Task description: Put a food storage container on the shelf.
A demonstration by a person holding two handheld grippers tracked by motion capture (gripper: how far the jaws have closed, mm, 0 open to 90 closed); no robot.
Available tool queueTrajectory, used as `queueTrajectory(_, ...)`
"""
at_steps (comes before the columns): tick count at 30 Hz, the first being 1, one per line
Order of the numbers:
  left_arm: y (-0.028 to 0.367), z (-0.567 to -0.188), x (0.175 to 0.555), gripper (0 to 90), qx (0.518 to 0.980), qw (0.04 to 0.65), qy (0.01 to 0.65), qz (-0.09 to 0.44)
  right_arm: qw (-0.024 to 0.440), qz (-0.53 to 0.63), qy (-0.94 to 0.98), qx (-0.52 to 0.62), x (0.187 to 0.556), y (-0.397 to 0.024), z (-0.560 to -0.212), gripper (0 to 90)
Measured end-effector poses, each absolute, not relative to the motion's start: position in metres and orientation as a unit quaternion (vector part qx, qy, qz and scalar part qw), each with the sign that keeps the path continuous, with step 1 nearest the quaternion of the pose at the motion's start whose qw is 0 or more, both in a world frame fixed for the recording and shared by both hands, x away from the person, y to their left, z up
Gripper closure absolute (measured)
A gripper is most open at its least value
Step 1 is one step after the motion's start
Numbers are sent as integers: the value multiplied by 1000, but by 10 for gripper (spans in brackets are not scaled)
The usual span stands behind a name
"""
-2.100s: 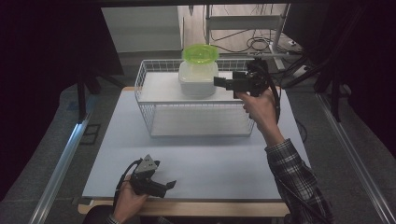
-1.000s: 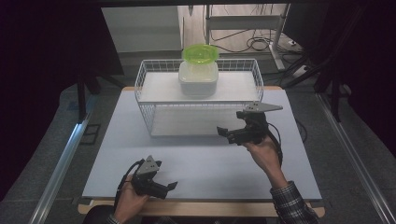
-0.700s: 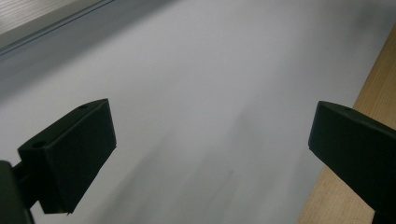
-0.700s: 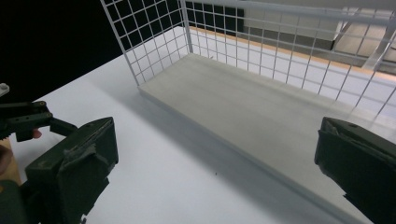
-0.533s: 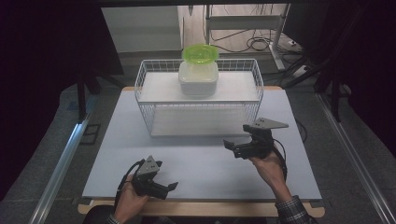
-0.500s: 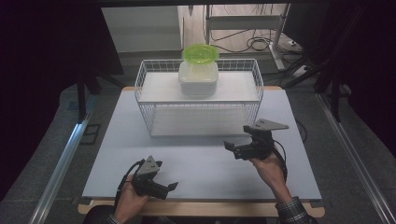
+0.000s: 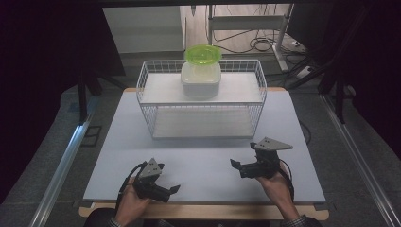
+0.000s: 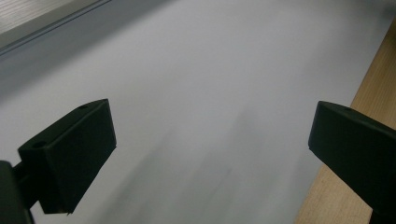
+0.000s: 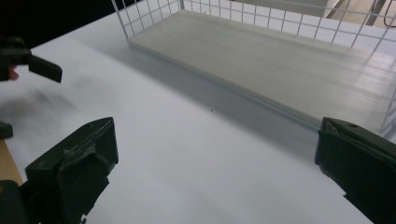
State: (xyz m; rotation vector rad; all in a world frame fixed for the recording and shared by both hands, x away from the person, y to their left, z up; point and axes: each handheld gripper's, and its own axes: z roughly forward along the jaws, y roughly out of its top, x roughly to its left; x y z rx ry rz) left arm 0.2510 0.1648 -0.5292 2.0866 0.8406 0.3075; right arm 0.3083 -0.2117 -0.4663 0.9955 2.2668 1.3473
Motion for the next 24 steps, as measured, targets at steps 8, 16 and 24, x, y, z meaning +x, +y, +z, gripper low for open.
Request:
queueTrajectory(8,164,-530,251,6,837,416,331,127,157,451,802,359,299,-223,-481,0)
queueTrajectory(16,163,-531,251,6,838,415,332,127,162,408,826,353,296,-229,-497,0)
queueTrajectory(24,164,-532,252,6,841,408,332,126,138,372,846,357,300,-224,-513,0)
